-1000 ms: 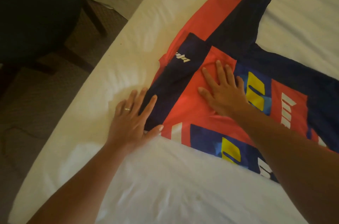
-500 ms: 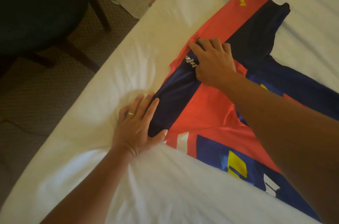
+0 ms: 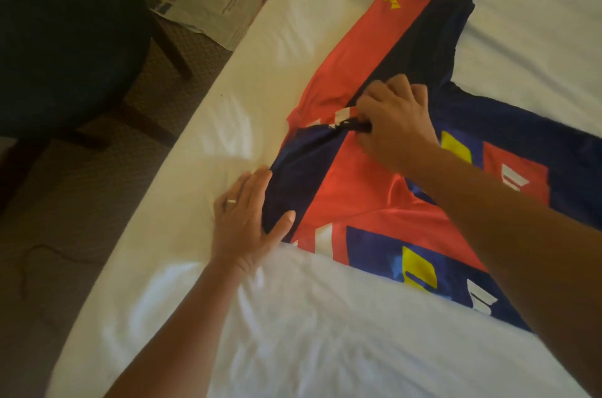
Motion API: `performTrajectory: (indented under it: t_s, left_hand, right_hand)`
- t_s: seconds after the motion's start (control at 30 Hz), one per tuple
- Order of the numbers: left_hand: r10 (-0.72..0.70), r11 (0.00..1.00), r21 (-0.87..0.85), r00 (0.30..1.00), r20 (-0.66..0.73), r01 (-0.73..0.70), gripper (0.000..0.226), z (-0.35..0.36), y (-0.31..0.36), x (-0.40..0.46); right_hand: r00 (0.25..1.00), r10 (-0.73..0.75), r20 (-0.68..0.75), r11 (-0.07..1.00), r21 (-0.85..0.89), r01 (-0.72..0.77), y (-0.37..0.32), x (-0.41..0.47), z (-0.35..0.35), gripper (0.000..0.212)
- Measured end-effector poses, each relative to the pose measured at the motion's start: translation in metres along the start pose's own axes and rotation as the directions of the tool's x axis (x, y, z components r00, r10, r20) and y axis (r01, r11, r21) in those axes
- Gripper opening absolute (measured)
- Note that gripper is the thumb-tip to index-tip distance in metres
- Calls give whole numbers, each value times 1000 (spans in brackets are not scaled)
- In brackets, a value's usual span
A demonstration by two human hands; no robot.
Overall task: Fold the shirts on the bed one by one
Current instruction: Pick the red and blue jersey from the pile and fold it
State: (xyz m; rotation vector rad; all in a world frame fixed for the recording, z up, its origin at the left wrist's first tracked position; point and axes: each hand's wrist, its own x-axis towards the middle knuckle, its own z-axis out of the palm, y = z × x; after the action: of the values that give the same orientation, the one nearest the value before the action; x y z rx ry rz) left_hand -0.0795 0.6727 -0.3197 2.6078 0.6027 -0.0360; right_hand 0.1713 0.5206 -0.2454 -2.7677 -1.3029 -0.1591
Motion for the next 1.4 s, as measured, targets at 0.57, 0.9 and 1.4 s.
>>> performTrajectory:
  t_s: [0.57,0.9,1.4]
  left_hand:
    - [401,817,456,916,-11,-352,35,-30,5,-26]
    - [433,723,514,882,183,-462,19,-48,-7,-20]
    - [336,760,489,903,268,-428,32,-23,57,-32]
  right_hand:
    - [945,318,83,930,166,-328,-8,-246,13,22]
    - [961,160,227,922,312,-228,-6,-259,17,13]
    - [900,159,405,954,171,-246,1,-244,-2,56]
